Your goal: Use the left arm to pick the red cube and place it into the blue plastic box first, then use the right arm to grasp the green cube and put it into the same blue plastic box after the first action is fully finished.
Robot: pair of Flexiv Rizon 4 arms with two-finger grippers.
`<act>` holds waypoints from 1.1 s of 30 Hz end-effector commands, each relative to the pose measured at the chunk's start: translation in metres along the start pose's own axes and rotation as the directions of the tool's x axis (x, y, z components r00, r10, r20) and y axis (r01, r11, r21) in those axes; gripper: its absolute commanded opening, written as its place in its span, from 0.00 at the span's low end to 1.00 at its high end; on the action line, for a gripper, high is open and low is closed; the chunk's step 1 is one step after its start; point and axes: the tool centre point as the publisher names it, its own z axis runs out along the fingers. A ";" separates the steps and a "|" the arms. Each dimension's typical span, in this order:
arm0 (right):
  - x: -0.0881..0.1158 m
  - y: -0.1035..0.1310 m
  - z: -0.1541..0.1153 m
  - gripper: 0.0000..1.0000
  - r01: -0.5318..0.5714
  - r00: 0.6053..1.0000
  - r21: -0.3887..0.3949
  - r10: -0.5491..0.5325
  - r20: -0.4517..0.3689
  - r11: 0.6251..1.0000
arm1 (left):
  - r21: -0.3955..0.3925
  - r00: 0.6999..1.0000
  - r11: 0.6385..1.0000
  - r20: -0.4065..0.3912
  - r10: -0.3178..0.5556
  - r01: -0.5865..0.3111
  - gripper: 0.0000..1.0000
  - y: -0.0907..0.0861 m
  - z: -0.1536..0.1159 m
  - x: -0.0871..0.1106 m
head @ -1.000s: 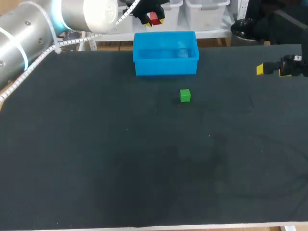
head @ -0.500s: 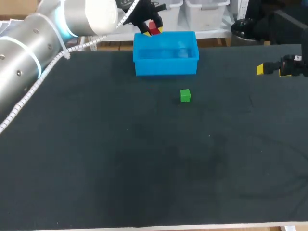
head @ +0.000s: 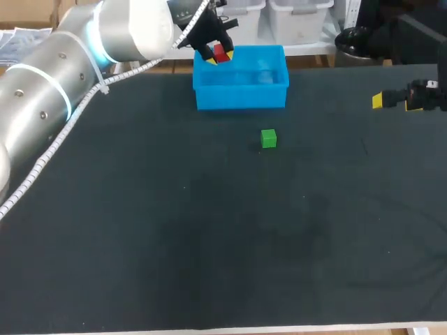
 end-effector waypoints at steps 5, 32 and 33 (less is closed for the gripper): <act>0.000 0.000 0.000 1.00 0.000 1.000 0.001 0.000 0.000 1.000 | -0.018 1.000 1.000 -0.021 0.004 -0.004 0.32 -0.001 0.006 -0.012; 0.000 0.000 0.000 1.00 0.000 1.000 0.001 0.000 0.000 1.000 | 0.010 0.983 0.983 0.004 0.184 -0.184 1.00 -0.013 -0.054 0.041; 0.000 0.000 0.000 1.00 0.000 1.000 0.001 0.000 0.000 1.000 | -0.019 0.979 0.979 0.004 0.205 -0.205 1.00 -0.012 -0.057 0.046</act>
